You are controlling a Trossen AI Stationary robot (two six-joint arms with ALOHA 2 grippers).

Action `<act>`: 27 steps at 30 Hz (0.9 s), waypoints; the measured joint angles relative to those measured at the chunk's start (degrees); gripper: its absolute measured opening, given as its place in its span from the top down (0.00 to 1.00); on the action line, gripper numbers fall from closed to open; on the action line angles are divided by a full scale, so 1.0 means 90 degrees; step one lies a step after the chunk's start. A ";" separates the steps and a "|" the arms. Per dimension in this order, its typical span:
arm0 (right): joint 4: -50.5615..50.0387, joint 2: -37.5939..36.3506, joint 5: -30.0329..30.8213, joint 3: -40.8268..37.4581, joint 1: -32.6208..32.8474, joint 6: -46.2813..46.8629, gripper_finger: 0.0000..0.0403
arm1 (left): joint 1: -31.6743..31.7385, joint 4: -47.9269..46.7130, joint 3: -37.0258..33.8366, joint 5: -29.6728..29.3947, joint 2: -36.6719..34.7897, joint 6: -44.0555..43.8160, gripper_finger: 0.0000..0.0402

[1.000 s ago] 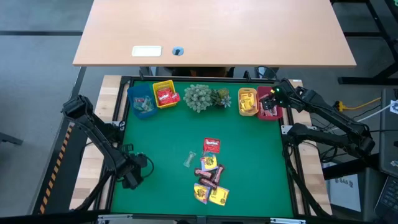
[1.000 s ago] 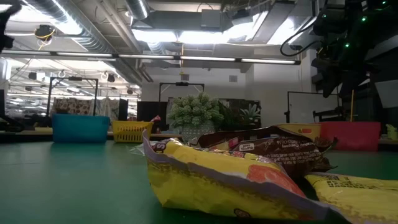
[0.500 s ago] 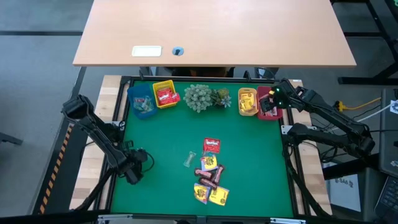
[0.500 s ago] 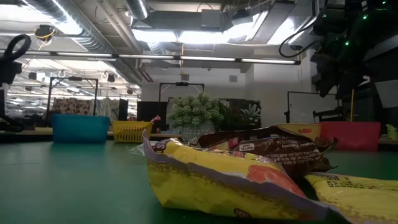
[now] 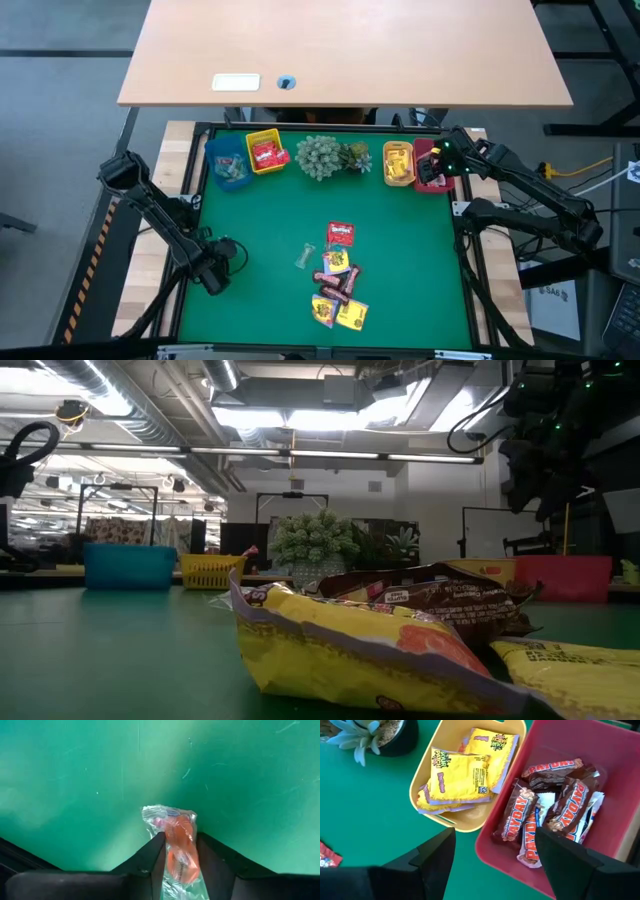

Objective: Sort candy
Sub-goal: Put the orange gummy into the blue bin

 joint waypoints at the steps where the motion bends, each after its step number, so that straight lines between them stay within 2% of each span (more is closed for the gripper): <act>1: 0.0000 0.0000 -0.0026 0.0000 0.0000 -0.0001 0.32 | 0.0000 0.0016 -0.0001 0.0002 0.0001 -0.0095 0.76; 12: 0.0000 0.0000 -0.0141 0.0000 0.0000 0.0000 0.32 | -0.0005 0.0243 0.0025 -0.0025 0.0013 -0.1274 0.94; 18: 0.0000 0.0000 -0.0141 0.0000 0.0000 0.0000 0.32 | 0.0001 0.0340 0.0247 -0.0337 0.0050 -0.1340 0.98; 23: 0.0000 0.0000 -0.0143 0.0000 0.0000 0.0000 0.32 | 0.0017 0.1101 0.0349 -0.0899 0.0056 -0.1292 0.98; 27: 0.0000 0.0000 -0.0461 0.0000 0.0000 -0.0001 0.32 | 0.0080 0.2092 0.0359 -0.2019 0.0051 -0.0888 0.98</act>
